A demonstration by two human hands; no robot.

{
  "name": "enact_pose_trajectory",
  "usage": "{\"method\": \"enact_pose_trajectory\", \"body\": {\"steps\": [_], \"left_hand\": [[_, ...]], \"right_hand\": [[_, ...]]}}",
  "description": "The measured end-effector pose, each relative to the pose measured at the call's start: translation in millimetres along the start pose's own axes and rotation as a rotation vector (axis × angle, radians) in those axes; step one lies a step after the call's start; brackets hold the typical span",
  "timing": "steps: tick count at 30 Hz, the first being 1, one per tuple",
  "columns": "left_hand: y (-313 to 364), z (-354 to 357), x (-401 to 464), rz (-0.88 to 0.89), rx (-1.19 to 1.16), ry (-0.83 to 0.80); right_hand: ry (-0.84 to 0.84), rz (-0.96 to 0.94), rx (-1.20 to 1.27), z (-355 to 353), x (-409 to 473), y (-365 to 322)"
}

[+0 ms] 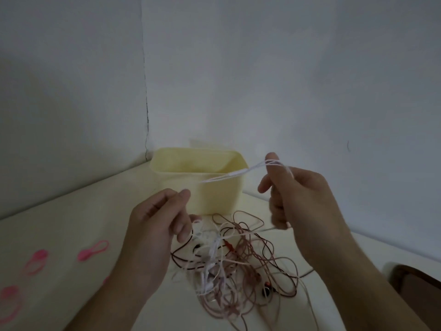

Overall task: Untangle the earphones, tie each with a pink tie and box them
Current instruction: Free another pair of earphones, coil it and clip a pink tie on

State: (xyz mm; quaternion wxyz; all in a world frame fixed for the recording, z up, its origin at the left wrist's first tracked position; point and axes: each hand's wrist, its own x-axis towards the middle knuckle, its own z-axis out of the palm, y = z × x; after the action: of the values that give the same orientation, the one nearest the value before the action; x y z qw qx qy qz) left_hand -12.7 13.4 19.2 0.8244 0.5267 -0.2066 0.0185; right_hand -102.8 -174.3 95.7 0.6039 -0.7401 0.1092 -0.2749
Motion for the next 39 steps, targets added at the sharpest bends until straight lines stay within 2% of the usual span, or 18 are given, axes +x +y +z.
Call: {"method": "enact_pose_trajectory", "body": {"steps": [3,5,7,10,11,13,18,23,24,25,27,28,29,31,34,36,37,39], "left_hand": [[-2.4,-1.7,3.9,0.035,-0.050,0.078],[-3.5,-1.2,4.4,0.058,-0.080,0.085],[-3.6,-0.1,4.0,0.049,-0.129,0.059],[-4.4,1.7,1.7,-0.041,-0.196,-0.010],[-4.3,2.0,1.0,-0.073,-0.201,-0.025],[-3.4,2.1,1.0,-0.103,-0.179,-0.013],[0.3,-4.0,7.3,-0.052,-0.140,0.114],[-0.5,-5.4,8.5,0.018,-0.093,0.169],[-1.1,-5.3,8.1,0.032,-0.074,0.171],[-1.6,-4.9,7.8,0.037,-0.066,0.168],[-1.9,-2.8,6.4,0.026,-0.092,0.140],[-2.0,-1.3,5.5,0.014,-0.113,0.118],[-2.5,-0.9,5.1,0.001,-0.127,0.104],[-3.0,-3.0,6.2,-0.025,-0.121,0.120],[-3.5,-10.1,10.5,-0.015,-0.056,0.222],[-4.5,-11.9,12.1,0.006,-0.025,0.270],[-5.0,-12.1,12.2,0.016,-0.006,0.285],[-5.2,-11.7,12.1,0.035,0.022,0.291]], "right_hand": [[0.153,-0.250,-0.527,-8.2,1.9,1.9],[0.256,-0.311,-0.591,-12.9,2.4,2.3],[0.255,-0.273,-0.384,-12.5,3.6,2.1],[-0.036,0.045,0.273,-5.7,2.0,-5.3],[-0.130,0.129,0.355,-3.3,1.7,-6.6],[-0.169,0.139,0.259,-3.1,1.8,-2.4],[0.246,-0.338,-0.329,-16.0,2.3,0.4],[0.437,-0.423,-0.547,-34.2,6.9,-2.8],[0.435,-0.396,-0.456,-35.2,8.7,-2.5],[0.385,-0.324,-0.250,-35.3,10.6,-3.2],[0.160,-0.040,0.286,-29.7,13.5,-8.7],[0.049,0.100,0.432,-26.1,14.1,-11.3],[-0.027,0.177,0.435,-24.6,14.7,-9.6],[-0.004,0.135,0.231,-27.5,16.9,-1.2],[0.323,-0.194,-0.398,-36.8,13.9,7.3],[0.487,-0.343,-0.660,-40.6,12.0,4.8],[0.518,-0.364,-0.663,-42.5,13.0,4.3],[0.458,-0.265,-0.287,-45.8,19.9,3.8]]}}
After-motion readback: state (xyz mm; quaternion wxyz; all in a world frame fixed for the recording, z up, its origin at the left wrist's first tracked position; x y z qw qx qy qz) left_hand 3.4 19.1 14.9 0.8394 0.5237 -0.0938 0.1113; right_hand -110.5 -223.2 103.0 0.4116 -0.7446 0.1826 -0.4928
